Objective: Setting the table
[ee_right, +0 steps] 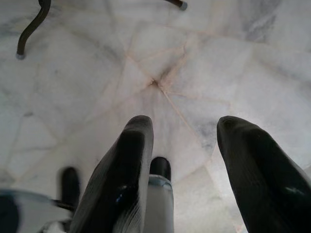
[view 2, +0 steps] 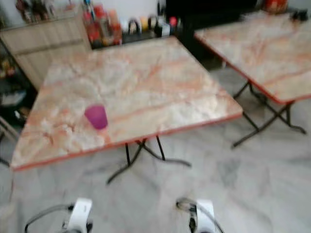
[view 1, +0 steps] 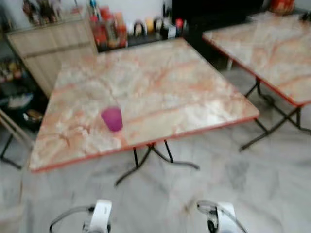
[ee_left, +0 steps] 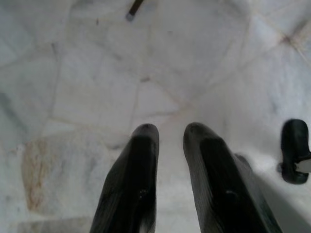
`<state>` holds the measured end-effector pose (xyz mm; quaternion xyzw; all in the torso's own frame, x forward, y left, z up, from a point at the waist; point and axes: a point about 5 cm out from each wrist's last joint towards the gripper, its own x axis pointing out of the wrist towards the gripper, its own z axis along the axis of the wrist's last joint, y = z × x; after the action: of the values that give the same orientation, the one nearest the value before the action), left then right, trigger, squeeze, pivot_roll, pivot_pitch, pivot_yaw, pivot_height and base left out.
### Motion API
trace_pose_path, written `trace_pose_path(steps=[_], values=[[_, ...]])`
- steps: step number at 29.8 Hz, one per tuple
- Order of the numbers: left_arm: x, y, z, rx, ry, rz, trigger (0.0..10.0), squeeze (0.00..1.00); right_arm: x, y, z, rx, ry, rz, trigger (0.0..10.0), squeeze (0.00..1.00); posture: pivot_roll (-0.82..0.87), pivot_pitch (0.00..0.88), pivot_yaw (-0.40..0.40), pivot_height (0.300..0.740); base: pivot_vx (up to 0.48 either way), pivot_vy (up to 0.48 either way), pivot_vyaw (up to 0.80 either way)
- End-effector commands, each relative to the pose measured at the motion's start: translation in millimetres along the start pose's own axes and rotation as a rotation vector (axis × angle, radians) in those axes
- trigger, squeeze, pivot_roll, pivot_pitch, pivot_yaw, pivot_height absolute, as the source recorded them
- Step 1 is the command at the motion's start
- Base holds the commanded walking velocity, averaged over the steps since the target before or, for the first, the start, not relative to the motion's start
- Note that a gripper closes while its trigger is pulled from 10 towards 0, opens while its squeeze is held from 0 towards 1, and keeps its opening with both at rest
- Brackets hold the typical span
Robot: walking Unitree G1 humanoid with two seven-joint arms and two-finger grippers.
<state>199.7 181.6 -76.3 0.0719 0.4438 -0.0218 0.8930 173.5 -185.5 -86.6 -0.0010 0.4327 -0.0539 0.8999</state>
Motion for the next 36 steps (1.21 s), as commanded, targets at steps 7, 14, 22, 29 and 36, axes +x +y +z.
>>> trace_pose_path(steps=[7,14,22,29,36], values=[[-2.1,7.1,-9.1,-0.004,0.019,0.023,10.0,0.00,1.2,9.3,4.9,0.016,-0.016,0.023,10.0,0.00,-0.06,0.000,0.055,0.740,0.000,0.000,0.00],[-1.9,6.5,-8.5,0.004,0.021,0.020,10.0,0.00,1.5,9.2,6.0,0.011,-0.017,0.025,10.0,0.00,-0.06,0.000,0.050,0.740,0.000,0.000,0.00],[-1.9,6.5,-8.4,0.013,0.018,0.026,10.0,0.00,1.4,6.1,6.4,-0.001,-0.024,0.013,10.0,0.00,-0.06,0.000,0.043,0.740,0.000,-0.158,0.00],[-3.2,6.9,-14.5,0.028,0.031,0.025,10.0,0.00,1.2,3.2,5.7,-0.004,-0.023,0.007,10.0,0.00,-0.06,0.000,0.037,0.740,0.000,-0.420,0.00],[-3.2,5.4,-14.9,0.014,0.031,0.027,10.0,0.00,1.5,3.3,7.1,-0.012,-0.027,0.009,10.0,0.00,-0.05,0.000,0.031,0.740,0.000,-0.480,0.00]])
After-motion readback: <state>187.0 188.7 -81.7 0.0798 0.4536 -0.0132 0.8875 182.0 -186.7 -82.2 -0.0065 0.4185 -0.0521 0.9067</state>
